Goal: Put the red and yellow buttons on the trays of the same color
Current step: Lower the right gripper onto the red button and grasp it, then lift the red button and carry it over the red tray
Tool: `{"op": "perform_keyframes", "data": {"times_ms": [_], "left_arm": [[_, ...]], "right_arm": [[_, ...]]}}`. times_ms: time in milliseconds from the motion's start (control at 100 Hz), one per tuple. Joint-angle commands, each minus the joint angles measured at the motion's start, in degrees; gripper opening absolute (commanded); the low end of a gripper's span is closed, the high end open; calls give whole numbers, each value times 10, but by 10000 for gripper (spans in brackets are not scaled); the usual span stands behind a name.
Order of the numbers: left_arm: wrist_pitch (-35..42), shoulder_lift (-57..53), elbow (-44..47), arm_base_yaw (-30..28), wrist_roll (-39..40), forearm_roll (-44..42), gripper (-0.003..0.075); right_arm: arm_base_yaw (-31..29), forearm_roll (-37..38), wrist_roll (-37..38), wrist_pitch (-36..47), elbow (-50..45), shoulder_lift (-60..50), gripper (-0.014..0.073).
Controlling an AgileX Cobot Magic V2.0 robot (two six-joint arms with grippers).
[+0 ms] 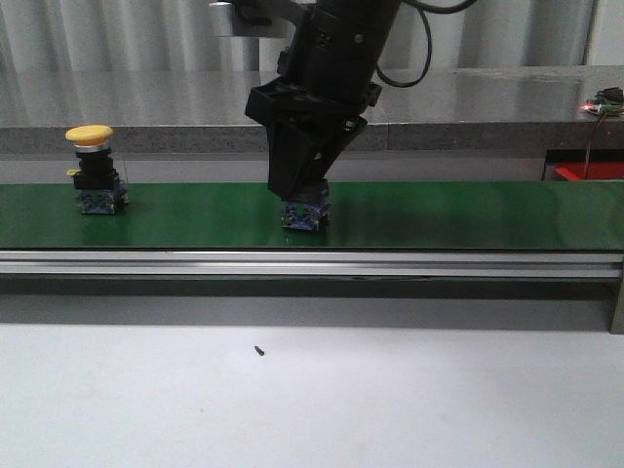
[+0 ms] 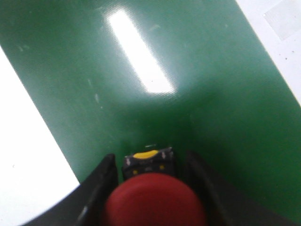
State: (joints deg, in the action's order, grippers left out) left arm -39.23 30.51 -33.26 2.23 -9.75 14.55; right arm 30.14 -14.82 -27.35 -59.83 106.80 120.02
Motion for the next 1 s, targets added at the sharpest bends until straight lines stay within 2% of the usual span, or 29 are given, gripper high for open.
{"op": "perform_keyframes", "data": {"times_ms": [0, 210, 370, 700, 990], "left_arm": [[36, 2, -15, 4, 1, 8, -20], [36, 2, -15, 4, 1, 8, -20], [36, 2, -15, 4, 1, 8, -20], [36, 2, -15, 4, 1, 8, -20], [36, 2, -15, 4, 1, 8, -20]], "right_arm": [[-2, -10, -7, 10, 18, -35, 244], [-13, -10, -7, 3, 18, -55, 244], [-51, -10, -6, 0, 18, -87, 244], [-196, -10, 4, 6, 18, -143, 244], [-331, -10, 67, 50, 18, -145, 244]]}}
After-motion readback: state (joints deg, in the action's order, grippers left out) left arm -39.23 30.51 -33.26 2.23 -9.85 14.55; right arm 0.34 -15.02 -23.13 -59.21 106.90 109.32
